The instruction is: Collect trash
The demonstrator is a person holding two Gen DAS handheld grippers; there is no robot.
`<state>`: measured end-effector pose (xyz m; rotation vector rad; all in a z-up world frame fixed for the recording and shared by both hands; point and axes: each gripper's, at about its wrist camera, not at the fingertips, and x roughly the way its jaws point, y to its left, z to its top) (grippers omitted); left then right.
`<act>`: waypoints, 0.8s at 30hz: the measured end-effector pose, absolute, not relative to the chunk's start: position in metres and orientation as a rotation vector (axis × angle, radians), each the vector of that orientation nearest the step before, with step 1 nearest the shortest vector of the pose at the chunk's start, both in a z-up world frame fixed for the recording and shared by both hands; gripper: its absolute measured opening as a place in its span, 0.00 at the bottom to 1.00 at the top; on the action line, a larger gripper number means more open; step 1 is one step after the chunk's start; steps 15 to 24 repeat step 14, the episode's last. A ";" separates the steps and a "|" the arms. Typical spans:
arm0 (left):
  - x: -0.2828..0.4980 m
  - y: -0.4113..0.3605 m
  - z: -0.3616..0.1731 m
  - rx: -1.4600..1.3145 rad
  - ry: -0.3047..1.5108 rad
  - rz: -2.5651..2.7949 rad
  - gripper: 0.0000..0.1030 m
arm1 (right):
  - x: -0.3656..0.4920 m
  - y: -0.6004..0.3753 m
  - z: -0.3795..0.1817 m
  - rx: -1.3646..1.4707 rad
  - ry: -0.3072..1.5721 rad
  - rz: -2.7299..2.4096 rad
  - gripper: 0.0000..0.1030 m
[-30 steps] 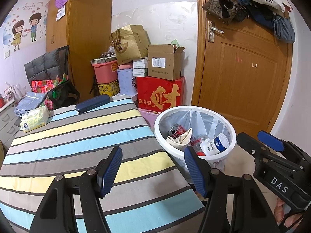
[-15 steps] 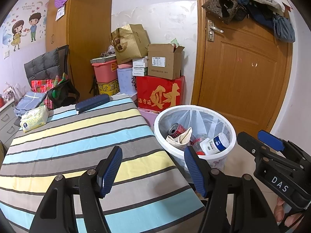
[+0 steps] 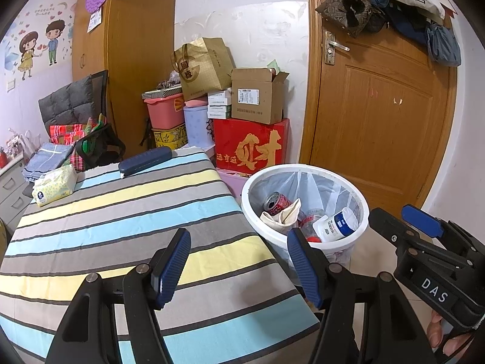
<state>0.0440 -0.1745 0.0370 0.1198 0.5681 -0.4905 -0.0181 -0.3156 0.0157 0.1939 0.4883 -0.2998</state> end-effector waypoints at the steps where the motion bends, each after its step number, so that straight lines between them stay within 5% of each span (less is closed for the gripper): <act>1: 0.044 -0.174 0.037 0.120 0.569 -0.491 0.64 | -0.018 -0.315 0.016 0.193 0.487 -0.299 0.61; 24: 0.045 -0.172 0.038 0.115 0.573 -0.492 0.64 | -0.018 -0.314 0.015 0.191 0.488 -0.300 0.61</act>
